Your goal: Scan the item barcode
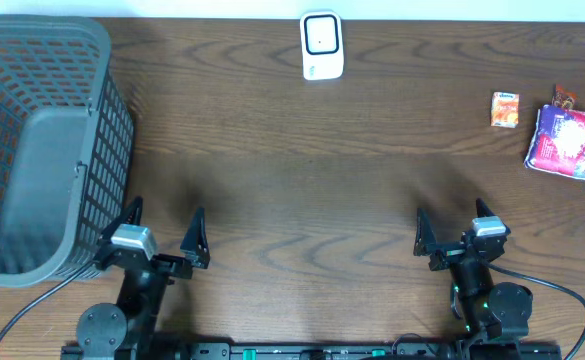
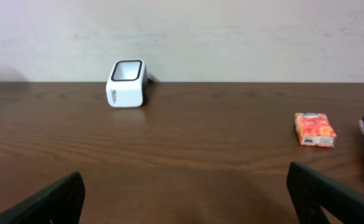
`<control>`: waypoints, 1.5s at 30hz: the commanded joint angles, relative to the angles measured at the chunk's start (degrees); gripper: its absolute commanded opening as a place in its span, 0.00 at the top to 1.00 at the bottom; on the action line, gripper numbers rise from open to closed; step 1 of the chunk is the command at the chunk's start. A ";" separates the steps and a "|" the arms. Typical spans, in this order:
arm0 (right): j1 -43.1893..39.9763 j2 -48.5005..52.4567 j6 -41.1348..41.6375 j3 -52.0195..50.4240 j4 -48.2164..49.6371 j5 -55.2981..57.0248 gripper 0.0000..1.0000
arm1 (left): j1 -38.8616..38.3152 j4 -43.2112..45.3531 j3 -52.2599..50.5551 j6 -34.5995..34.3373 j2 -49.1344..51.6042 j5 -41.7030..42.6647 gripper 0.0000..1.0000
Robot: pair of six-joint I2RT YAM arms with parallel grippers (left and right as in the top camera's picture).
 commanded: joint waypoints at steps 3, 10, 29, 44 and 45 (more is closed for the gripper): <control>0.55 -0.37 -0.46 -0.26 -0.09 0.35 0.01 | 1.60 3.89 -3.30 0.94 -0.61 0.46 0.02; 0.55 -0.37 -0.46 -0.26 -0.09 0.35 0.01 | 1.86 8.52 -6.93 0.94 -0.61 0.20 0.02; 0.55 -0.37 -0.46 -0.26 -0.09 0.35 0.01 | 3.13 23.23 -16.20 0.96 -0.63 -1.11 0.02; 0.55 -0.37 -0.46 -0.26 -0.09 0.35 0.01 | 3.13 10.25 -16.20 3.52 -0.63 -3.91 0.02; 0.55 -0.37 -0.46 -0.26 -0.09 0.35 0.01 | 3.13 9.57 -16.20 3.54 -0.63 -4.17 0.02</control>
